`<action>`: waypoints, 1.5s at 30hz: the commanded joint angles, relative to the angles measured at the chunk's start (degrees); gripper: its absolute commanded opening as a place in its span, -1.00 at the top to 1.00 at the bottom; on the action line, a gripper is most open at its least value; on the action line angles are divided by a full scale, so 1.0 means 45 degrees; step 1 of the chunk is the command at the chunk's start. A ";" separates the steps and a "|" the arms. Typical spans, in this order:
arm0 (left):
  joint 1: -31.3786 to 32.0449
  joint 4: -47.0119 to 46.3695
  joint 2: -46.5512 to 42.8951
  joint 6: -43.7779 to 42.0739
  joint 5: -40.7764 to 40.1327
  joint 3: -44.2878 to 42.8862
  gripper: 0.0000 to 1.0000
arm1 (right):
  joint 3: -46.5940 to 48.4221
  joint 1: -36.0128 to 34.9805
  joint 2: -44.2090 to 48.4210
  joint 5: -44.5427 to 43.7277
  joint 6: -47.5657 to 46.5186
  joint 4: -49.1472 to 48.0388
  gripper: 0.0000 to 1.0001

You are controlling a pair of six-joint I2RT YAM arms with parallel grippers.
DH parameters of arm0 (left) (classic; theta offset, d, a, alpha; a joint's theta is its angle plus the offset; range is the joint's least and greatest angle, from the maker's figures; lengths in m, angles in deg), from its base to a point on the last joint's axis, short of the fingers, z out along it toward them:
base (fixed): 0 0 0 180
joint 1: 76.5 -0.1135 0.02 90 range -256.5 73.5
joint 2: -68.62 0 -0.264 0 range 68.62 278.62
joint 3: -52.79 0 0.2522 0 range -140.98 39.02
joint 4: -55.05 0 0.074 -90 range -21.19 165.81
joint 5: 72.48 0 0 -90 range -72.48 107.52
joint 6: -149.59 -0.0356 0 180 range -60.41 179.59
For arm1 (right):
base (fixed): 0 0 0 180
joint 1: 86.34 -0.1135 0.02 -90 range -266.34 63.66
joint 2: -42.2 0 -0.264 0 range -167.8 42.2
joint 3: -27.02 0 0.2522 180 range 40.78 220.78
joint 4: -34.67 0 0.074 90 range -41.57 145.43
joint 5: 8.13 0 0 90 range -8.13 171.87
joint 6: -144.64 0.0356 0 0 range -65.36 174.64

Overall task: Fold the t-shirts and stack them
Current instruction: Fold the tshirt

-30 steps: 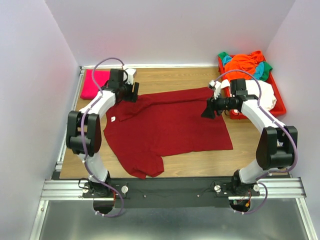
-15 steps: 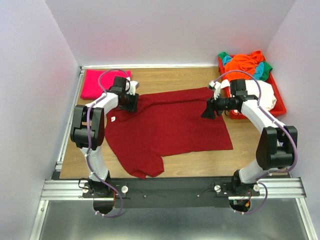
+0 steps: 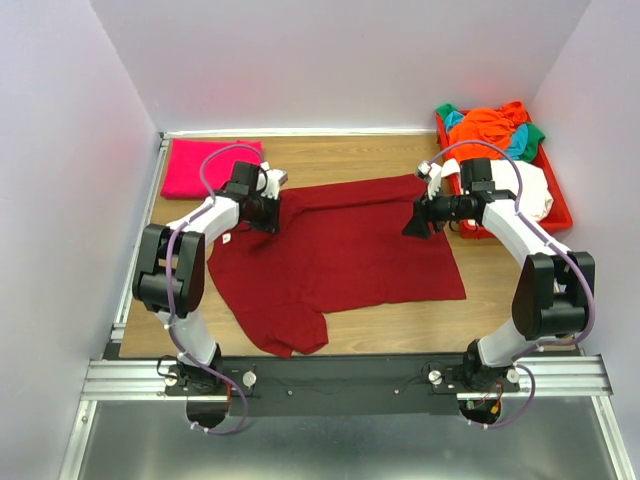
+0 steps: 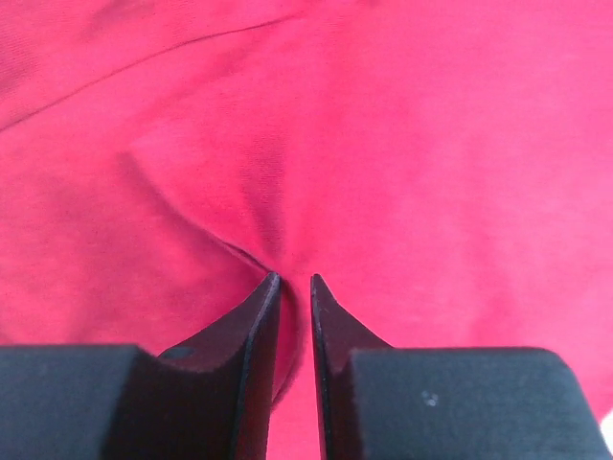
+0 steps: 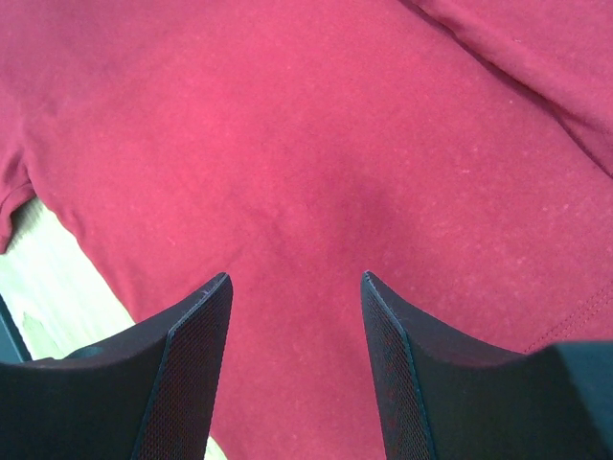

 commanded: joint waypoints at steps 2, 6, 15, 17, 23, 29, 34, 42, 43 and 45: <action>0.0577 -0.0406 -0.0965 0.0579 0.0831 0.0865 0.42 | -0.0177 0.0047 0.0130 -0.0188 -0.0242 0.0209 -0.26; 0.0890 -0.0446 -0.1453 0.0621 0.0753 0.1627 0.24 | -0.0177 0.0028 0.0131 -0.0207 -0.0262 0.0228 -0.26; 0.0386 -0.1966 -0.4090 0.1402 -0.2175 0.1610 -0.42 | -0.0196 0.0047 0.0052 -0.0207 -0.0281 0.0228 -0.26; -0.0199 -0.2202 -0.3588 0.1480 -0.1963 0.1142 -0.47 | -0.0216 0.0028 0.0033 -0.0207 -0.0281 0.0209 -0.26; -0.0769 -0.1715 -0.0812 0.1461 -0.1161 -0.0753 -0.33 | -0.0255 0.0047 -0.0006 -0.0246 -0.0301 0.0228 -0.26; -0.0789 -0.1676 0.0437 0.1597 -0.0595 -0.1360 -0.22 | -0.0274 0.0047 -0.0065 -0.0305 -0.0321 0.0228 -0.26; -0.0808 -0.1637 0.1220 0.1519 -0.0517 -0.1224 -0.14 | -0.0294 0.0047 -0.0084 -0.0285 -0.0301 0.0228 -0.26; -0.0750 -0.1930 0.1807 0.1578 -0.0185 -0.0970 0.06 | -0.0275 0.0028 -0.0084 -0.0324 -0.0301 0.0209 -0.26; -0.0731 -0.1911 0.1846 0.1559 -0.0069 -0.0970 0.09 | -0.0294 0.0047 -0.0104 -0.0324 -0.0301 0.0228 -0.26; -0.0711 -0.1949 0.1885 0.1559 0.0030 -0.0911 0.15 | -0.0294 0.0047 -0.0104 -0.0343 -0.0321 0.0228 -0.26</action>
